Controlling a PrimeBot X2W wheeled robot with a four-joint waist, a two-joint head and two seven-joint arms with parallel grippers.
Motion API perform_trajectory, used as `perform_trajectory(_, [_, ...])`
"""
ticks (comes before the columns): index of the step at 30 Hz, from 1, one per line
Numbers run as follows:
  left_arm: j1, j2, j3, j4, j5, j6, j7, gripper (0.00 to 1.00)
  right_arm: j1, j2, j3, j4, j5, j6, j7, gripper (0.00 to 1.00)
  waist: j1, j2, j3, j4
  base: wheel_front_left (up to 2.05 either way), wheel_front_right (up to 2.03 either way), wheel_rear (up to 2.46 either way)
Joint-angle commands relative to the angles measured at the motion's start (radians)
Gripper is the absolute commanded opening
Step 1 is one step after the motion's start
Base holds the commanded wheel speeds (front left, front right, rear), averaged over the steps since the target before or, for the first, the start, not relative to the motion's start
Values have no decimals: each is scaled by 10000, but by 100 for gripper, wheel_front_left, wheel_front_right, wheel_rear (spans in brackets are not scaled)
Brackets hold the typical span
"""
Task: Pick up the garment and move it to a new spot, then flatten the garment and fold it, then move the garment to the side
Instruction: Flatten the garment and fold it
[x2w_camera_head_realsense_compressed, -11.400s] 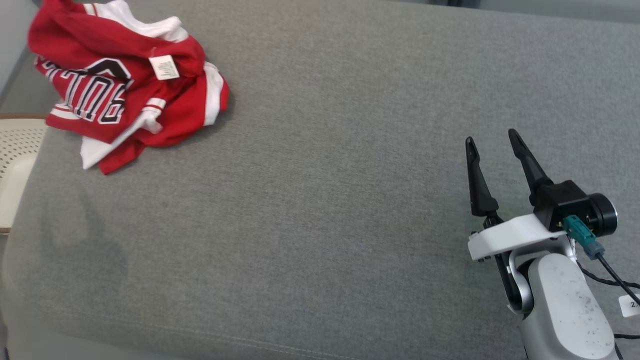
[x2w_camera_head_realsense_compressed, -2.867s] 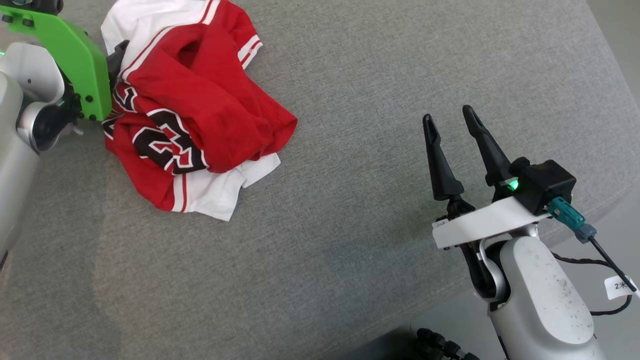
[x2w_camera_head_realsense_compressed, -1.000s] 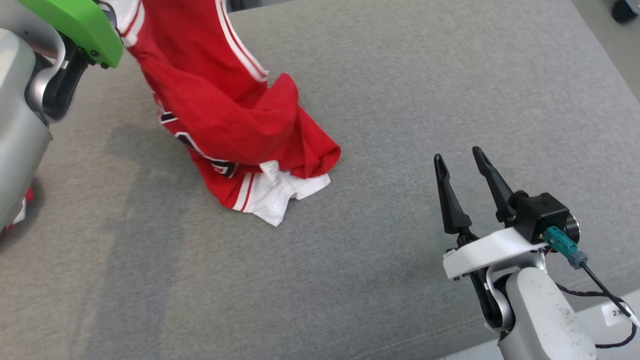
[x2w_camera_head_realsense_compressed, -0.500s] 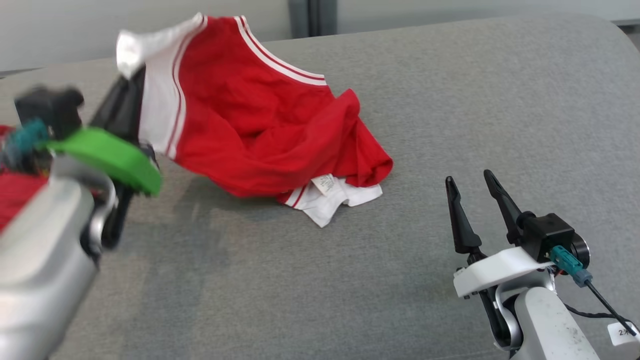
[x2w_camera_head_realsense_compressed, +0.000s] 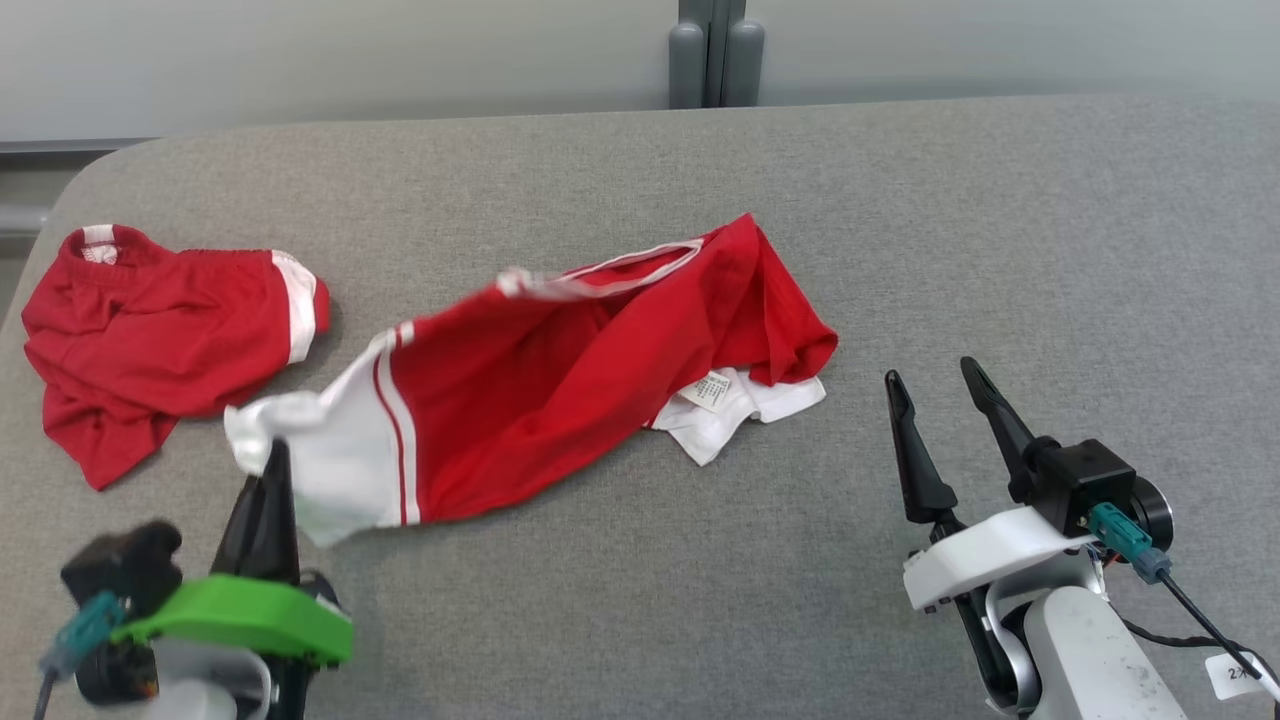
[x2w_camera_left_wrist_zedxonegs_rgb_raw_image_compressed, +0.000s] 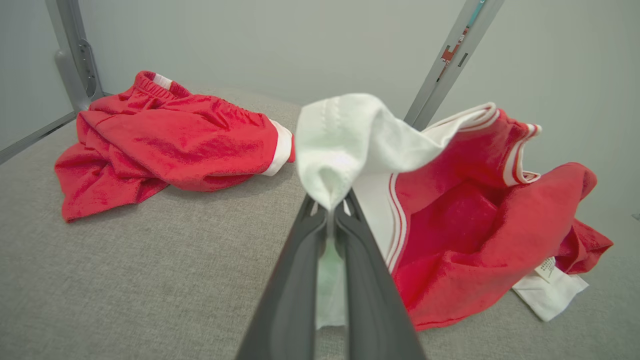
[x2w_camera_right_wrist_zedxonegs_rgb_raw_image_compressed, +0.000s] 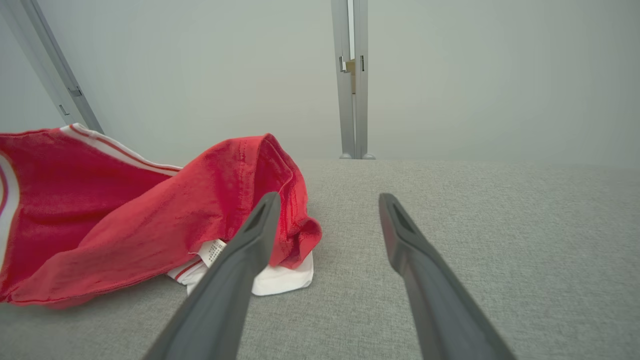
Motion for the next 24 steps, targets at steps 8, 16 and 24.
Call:
perform_trajectory(8, [2220, -1347, 1456, 250, 396, -507, -3, 0, 196, -36, -22, 83, 57, -3, -31, 100, 0, 0, -168, -137, 0, 0, 0])
perform_trajectory(16, [2189, -1702, 1839, 697, 1680, -816, -3, 100, 319, -33, -105, 138, 76, -3, -31, 100, 0, 0, -338, -122, 0, 0, 0])
perform_trajectory(24, [2513, -2040, 2376, -192, 4296, -1013, -4, 100, 425, -35, -90, 186, 109, -3, -31, 100, 0, 0, -547, -104, 0, 0, 0])
